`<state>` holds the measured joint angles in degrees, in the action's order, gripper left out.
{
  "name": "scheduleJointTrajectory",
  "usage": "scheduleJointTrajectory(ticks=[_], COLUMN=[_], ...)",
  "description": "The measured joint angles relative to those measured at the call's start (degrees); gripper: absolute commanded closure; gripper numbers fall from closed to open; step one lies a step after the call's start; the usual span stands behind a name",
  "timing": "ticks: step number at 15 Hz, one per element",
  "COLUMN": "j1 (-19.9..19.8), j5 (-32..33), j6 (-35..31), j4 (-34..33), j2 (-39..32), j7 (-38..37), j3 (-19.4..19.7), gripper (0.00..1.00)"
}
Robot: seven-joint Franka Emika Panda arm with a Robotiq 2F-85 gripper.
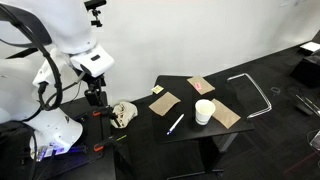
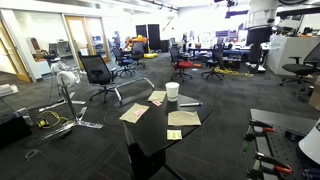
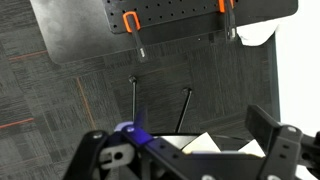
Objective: Move the cup to the left
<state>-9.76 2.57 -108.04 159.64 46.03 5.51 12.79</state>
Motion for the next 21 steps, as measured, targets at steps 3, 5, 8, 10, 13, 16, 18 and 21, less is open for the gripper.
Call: scheduleJointTrajectory(ticks=[3,5,8,10,13,16,18,21], j1=[0.16,0.96,2.60,3.49,4.08,4.33,4.44,4.58], j5=[0.00,0.00,0.05,0.19,0.49,0.99,1.26,1.18], j6=[-2.96,-5.59,-9.57,-12.44,-15.78,-18.28,-20.23,-22.75], j4=[-1.45,-3.45,-7.55,-10.57,-15.52,-20.74,-23.89,-28.15], j2=[-0.43,-1.69,-6.14,-10.68,-18.55,-26.24,-30.63,-36.00], j7=[0.00,0.24,2.22,3.70,6.32,9.26,11.85,15.61], j3=[-0.39,-0.74,-1.16,-1.16,-1.16,-1.17,-1.20,-1.30], gripper=[0.00,0.00,0.00,0.00,0.00,0.00,0.00,0.00])
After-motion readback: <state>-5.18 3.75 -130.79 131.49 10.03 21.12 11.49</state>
